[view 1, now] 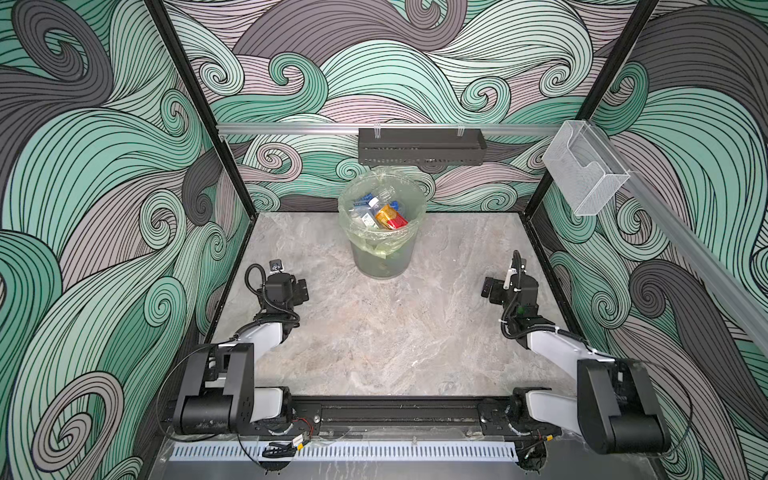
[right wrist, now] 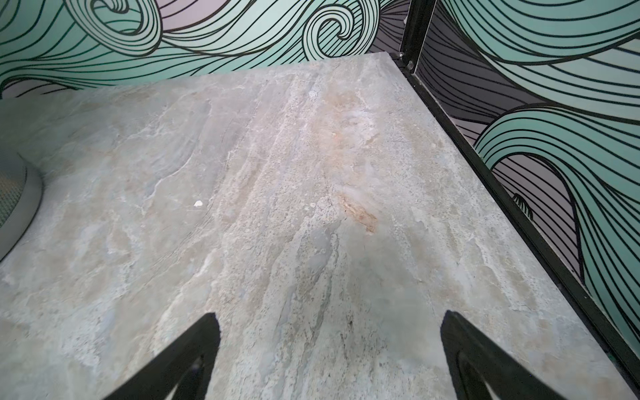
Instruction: Throw the plastic bottles in the bin
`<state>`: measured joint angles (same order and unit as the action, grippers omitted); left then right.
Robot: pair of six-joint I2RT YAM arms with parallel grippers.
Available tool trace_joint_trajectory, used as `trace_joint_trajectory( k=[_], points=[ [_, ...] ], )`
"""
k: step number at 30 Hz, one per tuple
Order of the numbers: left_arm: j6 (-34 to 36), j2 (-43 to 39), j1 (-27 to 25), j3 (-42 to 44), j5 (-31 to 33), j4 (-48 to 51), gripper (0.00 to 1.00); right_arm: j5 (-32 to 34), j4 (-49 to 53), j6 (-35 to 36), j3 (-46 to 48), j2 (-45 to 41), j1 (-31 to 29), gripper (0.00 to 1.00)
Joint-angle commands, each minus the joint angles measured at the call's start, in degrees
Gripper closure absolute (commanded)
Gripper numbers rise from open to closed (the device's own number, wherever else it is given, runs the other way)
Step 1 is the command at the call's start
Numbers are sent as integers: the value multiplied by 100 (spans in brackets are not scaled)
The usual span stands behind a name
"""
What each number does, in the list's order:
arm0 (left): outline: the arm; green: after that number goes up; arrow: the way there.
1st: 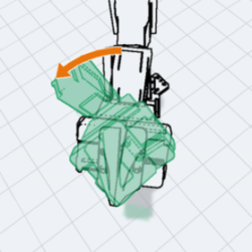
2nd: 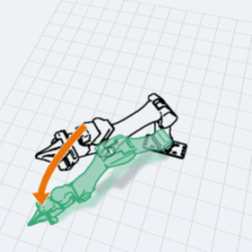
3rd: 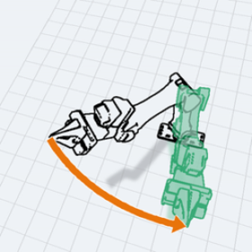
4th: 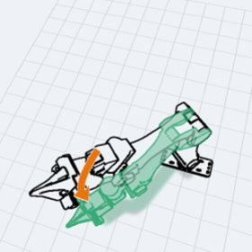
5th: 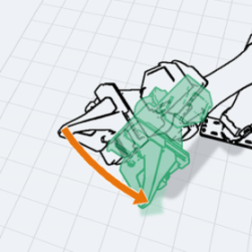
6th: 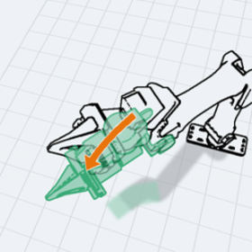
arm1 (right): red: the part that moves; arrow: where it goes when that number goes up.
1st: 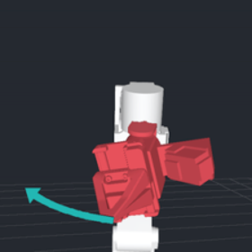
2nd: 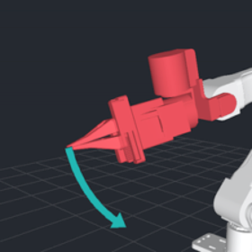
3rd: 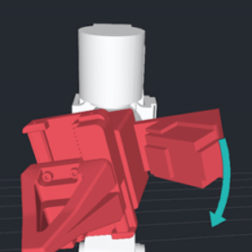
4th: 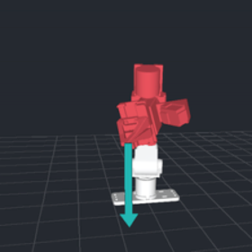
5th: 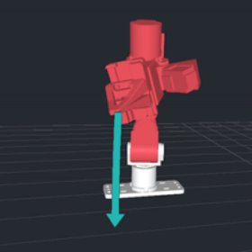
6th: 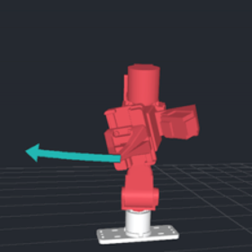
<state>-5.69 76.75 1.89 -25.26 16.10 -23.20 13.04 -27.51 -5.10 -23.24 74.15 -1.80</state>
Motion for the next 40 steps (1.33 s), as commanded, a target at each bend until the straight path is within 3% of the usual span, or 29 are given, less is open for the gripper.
trace_joint_trajectory(
  k=[1, 3, 7, 9, 12, 14, 16, 37, 40],
  points=[
    [124, 158, 128, -319, -434, -475, 1, 63, -1277, 108, 81, 402, 75, 0],
    [0, 249, 181, -388, -465, -431, 1, -11, -1210, 195, -5, 490, 100, 0],
    [-116, 825, 199, 25, -508, -1612, 1, -387, -2103, 352, 134, 1131, 119, 0],
    [149, 1082, 194, 80, -805, -2073, 1, -491, -2748, 435, 259, 1491, 102, 0],
    [64, 1013, 194, -127, -854, -1483, 1, -495, -2165, 403, 130, 1308, 104, 0],
    [154, 1097, 195, -87, -885, -1702, 1, -494, -2585, 418, 206, 1446, 100, 0],
    [80, 1048, 190, -147, -854, -1543, 1, -493, -2225, 405, 137, 1323, 101, 0],
    [128, 1021, 174, -111, -855, -1565, 1, -583, -2110, 584, 31, 1370, 5, 0],
    [112, 1020, 107, -109, -554, -1573, 1, -575, -2152, 590, 57, 1354, 4, 0]
  ],
)
